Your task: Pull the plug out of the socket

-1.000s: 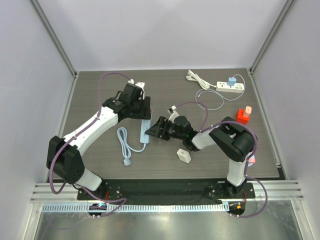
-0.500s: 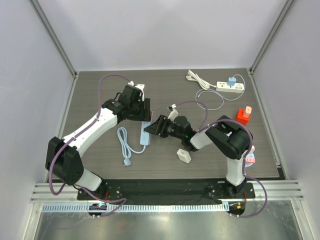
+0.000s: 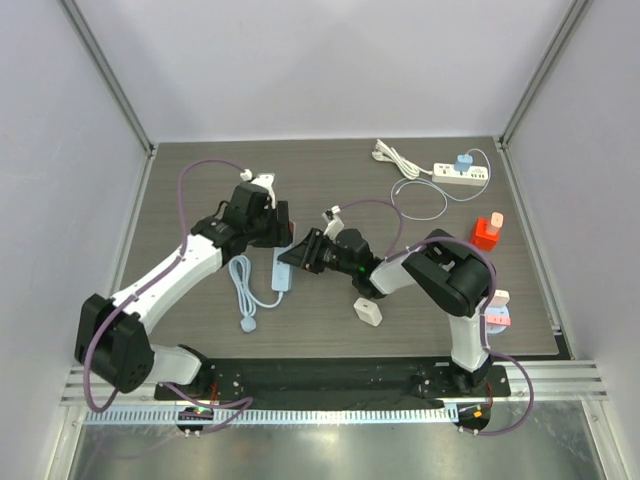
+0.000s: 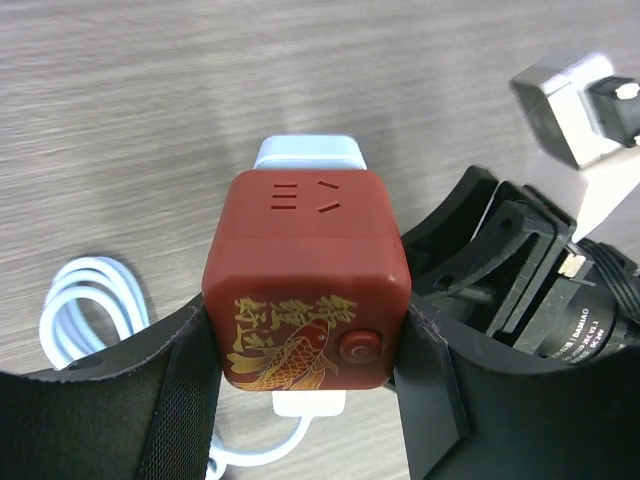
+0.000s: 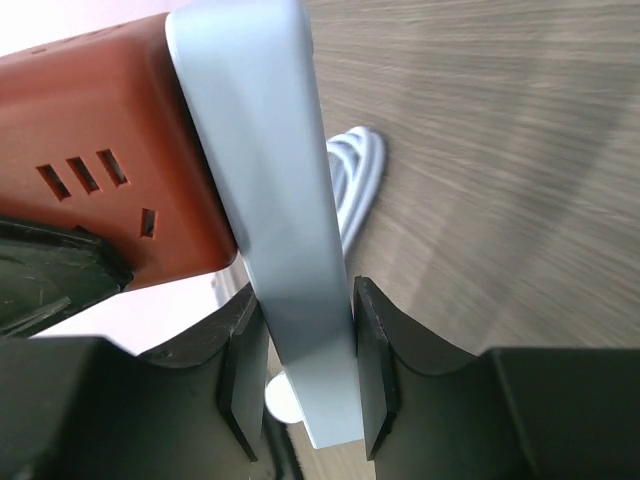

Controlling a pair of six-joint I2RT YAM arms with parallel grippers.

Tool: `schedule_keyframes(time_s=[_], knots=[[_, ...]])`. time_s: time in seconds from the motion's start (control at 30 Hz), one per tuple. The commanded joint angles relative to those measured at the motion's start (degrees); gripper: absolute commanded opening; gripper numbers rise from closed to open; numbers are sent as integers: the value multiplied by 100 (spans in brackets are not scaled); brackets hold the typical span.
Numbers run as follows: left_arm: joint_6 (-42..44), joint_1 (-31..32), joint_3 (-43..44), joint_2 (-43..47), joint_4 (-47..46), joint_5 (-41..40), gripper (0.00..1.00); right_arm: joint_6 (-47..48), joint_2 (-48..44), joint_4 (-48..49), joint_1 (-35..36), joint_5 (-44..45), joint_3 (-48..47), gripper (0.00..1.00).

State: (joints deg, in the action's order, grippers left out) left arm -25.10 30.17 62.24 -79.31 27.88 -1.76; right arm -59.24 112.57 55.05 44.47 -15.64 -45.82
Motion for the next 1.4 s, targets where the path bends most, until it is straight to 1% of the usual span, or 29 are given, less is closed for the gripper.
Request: schedule_keyframes(time_s=[0.0, 0.03, 0.07, 0.27, 0.3, 0.4, 0.43, 0.47, 0.5, 0.6, 0.67, 0.73, 0.8, 0.83, 0.93, 1.0, 1.03, 1.1, 1.13, 1.2, 1.23, 1.3, 1.33, 1.37], knots=[[-319, 68, -299, 899, -713, 212, 0, -913, 335, -688, -140, 940, -313, 1], [-329, 68, -309, 960, -722, 220, 0, -957, 466, -819, -140, 966, -383, 1], [-337, 76, -326, 1100, -705, 2, 0, -975, 502, -1064, -140, 992, -514, 1], [-390, 68, -388, 1663, -670, -641, 0, -1230, 862, -1092, -158, 992, -630, 1], [-425, 68, -318, 1682, -609, -711, 0, -1126, 854, -1171, -158, 1010, -638, 1], [-487, 68, 15, 1480, -152, -817, 0, -565, 548, -2056, 0, 1536, -761, 1], [-565, 68, 95, 1410, 66, -826, 0, -118, 459, -2373, 61, 1920, -831, 1], [-592, 59, 165, 1357, 138, -765, 0, 69, 406, -2828, 97, 2237, -971, 1], [-618, 50, 262, 1287, 156, -738, 0, 158, 388, -2928, 132, 2293, -1016, 1], [-671, 41, 368, 1269, 60, -563, 0, 123, 554, -2693, 54, 1996, -1077, 1], [-663, 41, 412, 1304, 60, -536, 0, 281, 774, -3025, 18, 1436, -1682, 1], [-636, 41, 421, 1444, 95, -527, 0, 387, 1073, -3402, 9, 1239, -2322, 1], [-522, 41, 325, 1593, 182, -492, 0, 422, 1187, -3518, -8, 1160, -2597, 2], [-478, 41, 272, 1803, 226, -457, 0, 414, 1214, -3666, -34, 1142, -2825, 12], [-224, 41, 8, 2277, 411, -185, 0, 554, 1284, -3861, -96, 949, -3090, 34], [-66, 41, -202, 2524, 603, 112, 0, 659, 1258, -3896, -184, 879, -3082, 40], [-39, 41, -282, 2630, 674, 149, 0, 712, 1206, -3931, -219, 783, -3030, 48], [-65, 41, -554, 2990, 797, 439, 0, 887, 1074, -3975, -307, 712, -2933, 57], [-108, 41, -651, 3113, 807, 709, 0, 949, 995, -4019, -333, 737, -2793, 67], [-275, 41, -984, 3368, 728, 992, 0, 1159, 662, -4089, -404, 781, -2634, 73], [-467, 41, -1099, 3421, 658, 1411, 0, 1239, 547, -4168, -421, 782, -2494, 80], [-723, 50, -1459, 3448, 352, 1808, 0, 1397, 170, -4274, -500, 817, -2370, 82], [-1020, 67, -1591, 3440, 193, 1985, 0, 1494, 29, -4396, -527, 860, -2239, 88], [-1136, 94, -1853, 3413, 26, 2265, 0, 1529, -233, -4432, -570, 913, -2160, 88]])
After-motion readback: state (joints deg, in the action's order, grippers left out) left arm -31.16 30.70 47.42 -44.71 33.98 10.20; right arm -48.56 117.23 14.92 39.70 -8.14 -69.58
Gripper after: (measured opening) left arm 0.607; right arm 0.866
